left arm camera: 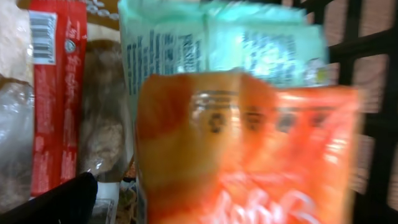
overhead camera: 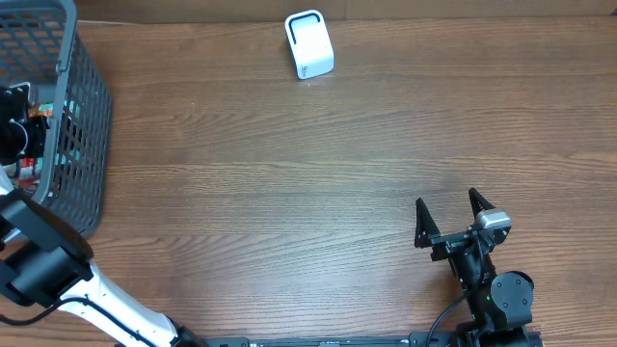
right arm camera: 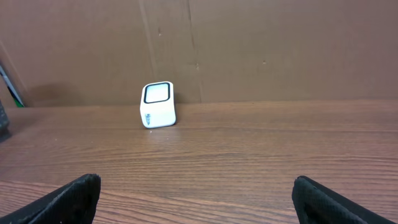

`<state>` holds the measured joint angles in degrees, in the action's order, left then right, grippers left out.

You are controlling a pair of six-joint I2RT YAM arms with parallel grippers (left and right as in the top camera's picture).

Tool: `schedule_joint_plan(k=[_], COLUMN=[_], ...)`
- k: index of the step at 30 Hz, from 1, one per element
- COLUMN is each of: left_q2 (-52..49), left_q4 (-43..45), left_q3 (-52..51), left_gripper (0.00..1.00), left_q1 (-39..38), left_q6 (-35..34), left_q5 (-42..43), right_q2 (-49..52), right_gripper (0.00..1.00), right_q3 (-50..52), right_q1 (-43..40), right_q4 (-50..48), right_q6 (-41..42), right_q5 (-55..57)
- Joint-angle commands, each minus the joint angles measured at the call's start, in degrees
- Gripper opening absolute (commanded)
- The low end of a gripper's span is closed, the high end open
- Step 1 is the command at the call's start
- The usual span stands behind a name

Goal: Scan the item barcode
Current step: 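Grasp the orange-and-teal wet-wipe packet in the basket with the left gripper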

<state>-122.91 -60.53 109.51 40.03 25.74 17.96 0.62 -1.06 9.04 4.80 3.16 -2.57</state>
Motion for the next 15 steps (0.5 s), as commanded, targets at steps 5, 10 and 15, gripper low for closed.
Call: schedule_joint_plan(k=[5, 10, 15], left_q2=[-2.89, -3.37, -3.52], left_q4=[0.85, 1.2, 2.56], left_q3=[1.22, 1.2, -0.48], left_gripper=[0.99, 0.89, 0.9], left_q1=[-0.83, -0.83, -1.03], left_q6=[0.87, 0.85, 0.85], left_q5=[-0.57, -0.57, -0.61], right_q2=[-0.46, -0.46, -0.46], right_gripper=[1.0, 1.0, 1.0], right_q3=[0.61, 0.61, 0.61], right_q1=[-0.17, -0.17, -0.17], right_q4=[-0.13, -0.15, -0.13], right_q6=[-0.17, -0.17, -0.17], right_q5=[0.35, 0.35, 0.35])
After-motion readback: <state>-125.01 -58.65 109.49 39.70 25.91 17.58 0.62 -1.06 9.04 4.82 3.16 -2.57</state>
